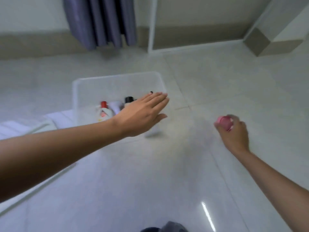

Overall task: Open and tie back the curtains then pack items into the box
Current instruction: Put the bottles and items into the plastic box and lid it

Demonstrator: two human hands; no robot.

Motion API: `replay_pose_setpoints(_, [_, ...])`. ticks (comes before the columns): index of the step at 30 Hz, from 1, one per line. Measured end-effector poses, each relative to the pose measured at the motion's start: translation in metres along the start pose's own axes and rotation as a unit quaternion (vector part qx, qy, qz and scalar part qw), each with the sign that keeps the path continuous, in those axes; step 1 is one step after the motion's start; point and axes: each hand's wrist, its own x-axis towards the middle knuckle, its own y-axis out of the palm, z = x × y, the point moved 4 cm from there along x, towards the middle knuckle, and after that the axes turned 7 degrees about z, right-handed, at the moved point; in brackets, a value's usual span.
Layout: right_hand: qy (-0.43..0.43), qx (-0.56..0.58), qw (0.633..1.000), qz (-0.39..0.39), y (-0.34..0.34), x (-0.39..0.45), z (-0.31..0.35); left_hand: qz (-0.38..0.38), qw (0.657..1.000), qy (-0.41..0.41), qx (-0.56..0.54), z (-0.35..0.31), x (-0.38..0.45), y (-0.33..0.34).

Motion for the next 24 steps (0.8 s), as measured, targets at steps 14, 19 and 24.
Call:
replay_pose_setpoints(14, [-0.349, -0.174, 0.886, 0.253, 0.142, -0.027, 0.291, 0.013, 0.944, -0.330, -0.015, 0.135, -0.148, -0.026])
replay_pose_setpoints(19, [-0.303, -0.239, 0.892, 0.234, 0.173, -0.014, 0.280, 0.035, 0.938, -0.343, -0.031, 0.134, -0.161, -0.019])
replay_pose_setpoints(24, [-0.313, -0.250, 0.894, 0.200, 0.176, -0.016, 0.277, 0.038, 0.942, -0.333, -0.028, 0.133, -0.164, -0.017])
